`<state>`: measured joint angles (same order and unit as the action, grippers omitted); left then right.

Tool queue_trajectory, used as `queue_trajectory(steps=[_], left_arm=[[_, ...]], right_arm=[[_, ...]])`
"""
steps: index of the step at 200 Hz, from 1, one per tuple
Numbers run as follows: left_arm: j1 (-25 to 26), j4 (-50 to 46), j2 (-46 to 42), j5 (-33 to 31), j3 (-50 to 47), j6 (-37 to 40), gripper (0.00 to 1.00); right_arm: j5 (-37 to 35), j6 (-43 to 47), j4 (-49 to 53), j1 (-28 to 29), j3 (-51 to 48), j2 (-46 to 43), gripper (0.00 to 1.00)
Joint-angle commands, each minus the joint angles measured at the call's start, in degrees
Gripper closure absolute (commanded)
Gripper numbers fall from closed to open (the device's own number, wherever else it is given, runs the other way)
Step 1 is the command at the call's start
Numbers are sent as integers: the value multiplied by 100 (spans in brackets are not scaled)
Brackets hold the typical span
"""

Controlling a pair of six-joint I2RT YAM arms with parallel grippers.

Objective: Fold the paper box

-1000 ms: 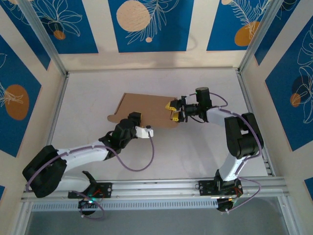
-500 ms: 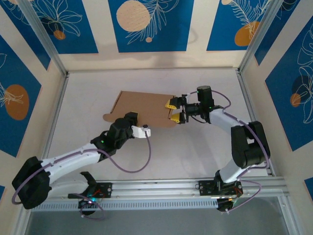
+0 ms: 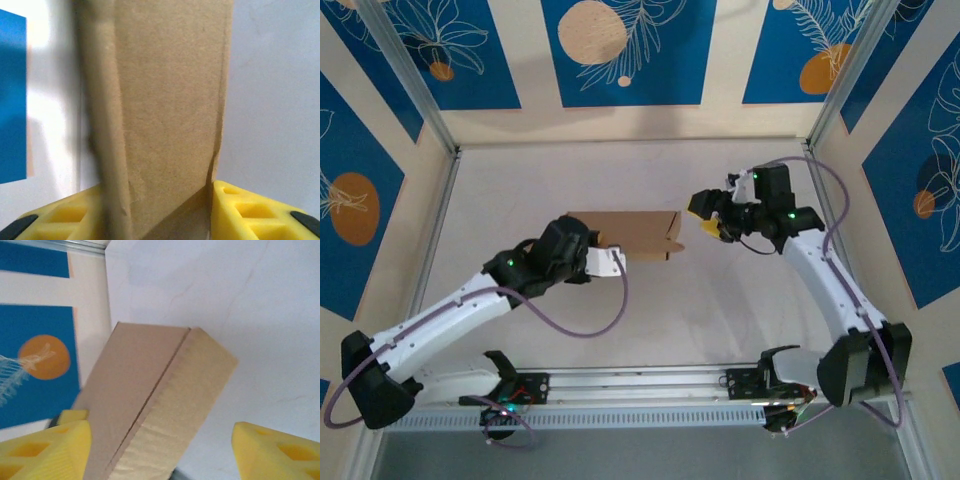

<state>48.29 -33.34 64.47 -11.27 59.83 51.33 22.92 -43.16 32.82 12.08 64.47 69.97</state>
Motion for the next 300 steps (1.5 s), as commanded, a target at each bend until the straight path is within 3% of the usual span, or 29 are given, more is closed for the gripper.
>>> queue_trajectory(steps=[1,29,48,100,142,180,233,300], left_arm=[[66,-1864,476,740,789,-692,56],[66,-2552,1208,1258,1415,-938,60],[66,-2780,1693,1613,1746,-1086,65],[62,-3561,2905,2135,2634,-1116,63],[-38,-3859,3499,2367,3251,-1037,63],[-183,-3978,3833,2616,3462,-980,62],[-283,-3938,3986,2767,3550,-976,62],[-334,-3951,4091,2564,3536,-914,63]], right_arm=[[-1200,1471,1208,373,482,-264,32],[-1948,2519,1849,852,1056,-373,41],[-1741,3124,1946,931,1159,-591,44],[-1956,4739,2179,1559,759,-995,50],[-2199,5062,1874,1667,255,-903,41],[-1919,5097,1792,1570,202,-589,38],[-2683,5309,1774,1636,80,-424,43],[-3185,5509,1814,1728,-99,-410,60]])
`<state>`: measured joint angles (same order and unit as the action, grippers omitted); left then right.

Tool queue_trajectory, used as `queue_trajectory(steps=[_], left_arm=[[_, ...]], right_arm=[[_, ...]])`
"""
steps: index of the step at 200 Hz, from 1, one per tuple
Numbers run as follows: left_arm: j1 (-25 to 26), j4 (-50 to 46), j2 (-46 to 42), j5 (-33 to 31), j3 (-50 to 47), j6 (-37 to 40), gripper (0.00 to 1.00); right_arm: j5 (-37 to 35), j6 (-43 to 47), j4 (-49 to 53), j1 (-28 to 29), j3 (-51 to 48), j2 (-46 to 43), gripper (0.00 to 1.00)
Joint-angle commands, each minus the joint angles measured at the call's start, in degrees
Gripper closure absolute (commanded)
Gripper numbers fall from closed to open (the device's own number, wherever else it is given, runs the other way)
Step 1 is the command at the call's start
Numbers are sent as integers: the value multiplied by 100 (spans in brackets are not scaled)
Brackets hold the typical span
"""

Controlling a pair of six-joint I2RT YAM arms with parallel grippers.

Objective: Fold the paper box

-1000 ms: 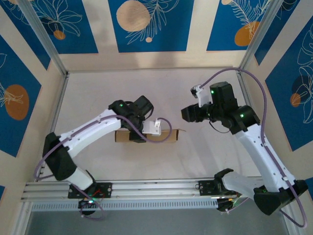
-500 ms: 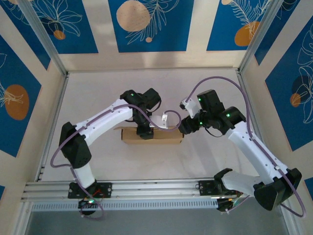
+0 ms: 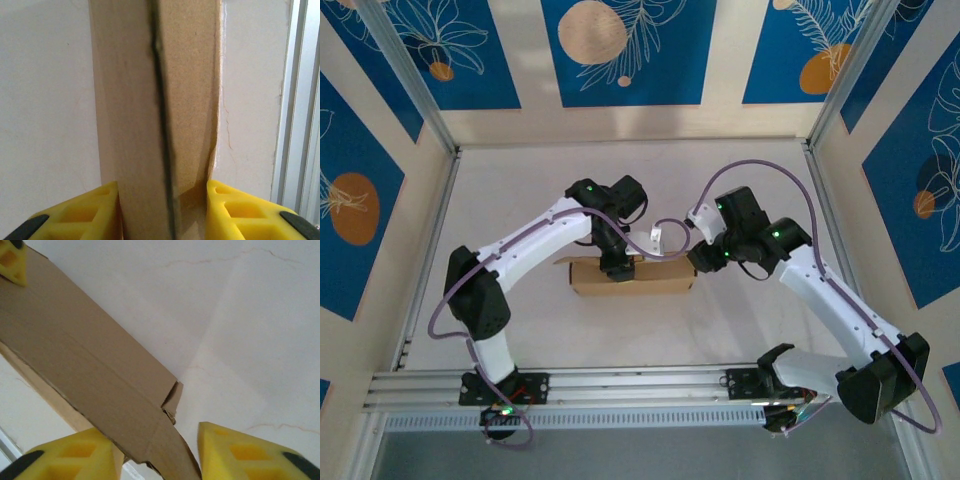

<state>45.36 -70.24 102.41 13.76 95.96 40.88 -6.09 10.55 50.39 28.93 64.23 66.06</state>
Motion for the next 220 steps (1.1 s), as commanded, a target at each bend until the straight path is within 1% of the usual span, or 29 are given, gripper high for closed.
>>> queue_trajectory(steps=[1,22,49,55,66,80,93,159,177,220], left_arm=[[-43,-262,297,63,-77,135,63],[-53,-237,288,85,-85,123,63],[-70,-236,284,45,-84,114,63],[-71,-236,280,35,-78,115,63],[-75,-219,271,37,-92,109,64],[-85,-227,262,26,-93,113,64],[-92,-227,271,-7,-88,113,64],[-147,-173,249,-71,-113,86,64],[-164,-157,235,-66,-139,92,64],[-164,-122,231,-22,-112,61,64]], right_arm=[[-286,140,53,43,-80,-25,60],[-286,167,19,44,-145,-93,70],[-287,167,31,42,-133,-76,88],[-288,154,62,43,-107,-69,90],[-287,132,111,48,-61,-76,90],[-256,106,166,56,-22,-119,83],[-235,106,226,61,25,-153,81],[-307,162,270,84,-117,-327,80],[-313,152,228,85,-203,-405,82],[-57,88,201,87,-193,-268,94]])
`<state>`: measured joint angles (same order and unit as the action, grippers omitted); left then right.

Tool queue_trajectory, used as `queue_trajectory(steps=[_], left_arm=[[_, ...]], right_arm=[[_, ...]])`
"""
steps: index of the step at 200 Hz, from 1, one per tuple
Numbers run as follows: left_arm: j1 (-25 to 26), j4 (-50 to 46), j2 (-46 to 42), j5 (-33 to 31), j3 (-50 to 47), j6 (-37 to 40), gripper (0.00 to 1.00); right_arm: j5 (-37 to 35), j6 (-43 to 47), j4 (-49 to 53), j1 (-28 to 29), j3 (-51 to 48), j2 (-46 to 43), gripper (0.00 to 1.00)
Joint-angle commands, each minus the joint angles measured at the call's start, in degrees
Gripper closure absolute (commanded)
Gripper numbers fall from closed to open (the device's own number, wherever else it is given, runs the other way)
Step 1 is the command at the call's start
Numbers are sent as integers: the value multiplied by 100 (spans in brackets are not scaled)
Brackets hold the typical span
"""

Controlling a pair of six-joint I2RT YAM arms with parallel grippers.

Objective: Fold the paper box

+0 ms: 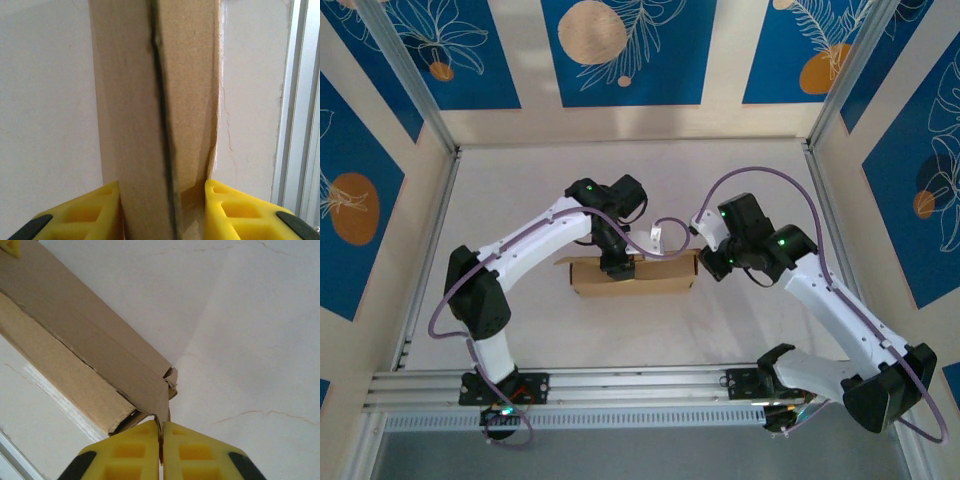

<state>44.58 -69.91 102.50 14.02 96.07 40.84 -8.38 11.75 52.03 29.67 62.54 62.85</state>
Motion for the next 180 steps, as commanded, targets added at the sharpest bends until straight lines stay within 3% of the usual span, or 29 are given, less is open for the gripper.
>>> queue_trajectory(steps=[1,16,50,81,148,180], left_arm=[[-87,-155,225,-48,-119,65,64],[-81,-139,220,-79,-113,57,64],[-76,62,104,-327,0,-210,40],[-80,362,-280,-385,103,-550,33],[-241,1917,-2247,-603,-1234,-1700,28],[-494,2104,-3082,-1929,-1943,-2588,36]], right_arm=[[176,-32,36,13,-24,66,94],[208,-53,31,12,-12,128,97],[92,-120,18,4,53,157,100],[147,-164,123,-7,245,326,100],[91,-32,80,27,363,438,100],[73,12,66,61,371,419,100]])
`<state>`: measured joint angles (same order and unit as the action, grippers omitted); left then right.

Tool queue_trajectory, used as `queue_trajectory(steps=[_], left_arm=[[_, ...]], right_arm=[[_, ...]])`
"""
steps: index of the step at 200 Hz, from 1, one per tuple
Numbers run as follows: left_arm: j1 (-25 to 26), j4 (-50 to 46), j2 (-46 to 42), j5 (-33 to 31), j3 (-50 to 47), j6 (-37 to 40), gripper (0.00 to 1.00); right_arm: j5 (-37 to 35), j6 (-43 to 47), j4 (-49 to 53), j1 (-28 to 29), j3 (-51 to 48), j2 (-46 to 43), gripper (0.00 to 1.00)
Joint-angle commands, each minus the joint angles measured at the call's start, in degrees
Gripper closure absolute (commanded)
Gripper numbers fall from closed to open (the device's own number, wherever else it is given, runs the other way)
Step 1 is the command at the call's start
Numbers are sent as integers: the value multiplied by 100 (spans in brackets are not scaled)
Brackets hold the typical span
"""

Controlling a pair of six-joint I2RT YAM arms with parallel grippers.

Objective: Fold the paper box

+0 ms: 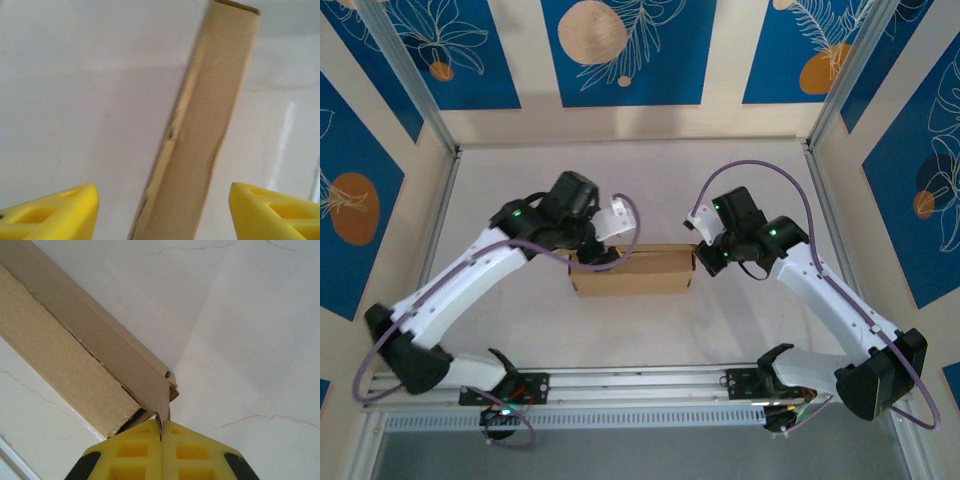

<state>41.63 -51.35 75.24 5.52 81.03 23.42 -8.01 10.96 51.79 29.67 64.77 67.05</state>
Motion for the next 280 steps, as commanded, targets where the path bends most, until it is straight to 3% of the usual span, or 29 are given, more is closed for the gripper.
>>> queue_trajectory(steps=[1,27,90,149,173,195,232,251,280], left_arm=[[-212,222,-372,-1105,-453,-851,36],[-416,-237,-539,-1401,-763,-938,39],[-814,-162,-936,-1737,-1308,-1163,47],[-832,-283,-1307,-1503,-1792,-533,51],[-844,-306,-1458,-1500,-1940,-412,59],[-852,-187,-1508,-1623,-2038,-397,73],[-862,-283,-1256,-825,-1724,-543,100],[-865,-295,-1231,-367,-1585,-716,100],[-859,-177,-1318,-296,-1638,-952,100]], right_arm=[[32,90,88,59,144,-4,100],[36,90,69,83,128,-14,100],[36,99,94,107,131,-21,100],[-5,122,91,108,114,-64,100],[1,113,68,111,97,-60,100],[32,99,73,121,106,-51,100],[46,69,118,127,140,-51,100],[78,17,121,140,152,-52,100],[151,-201,158,144,235,-33,100]])
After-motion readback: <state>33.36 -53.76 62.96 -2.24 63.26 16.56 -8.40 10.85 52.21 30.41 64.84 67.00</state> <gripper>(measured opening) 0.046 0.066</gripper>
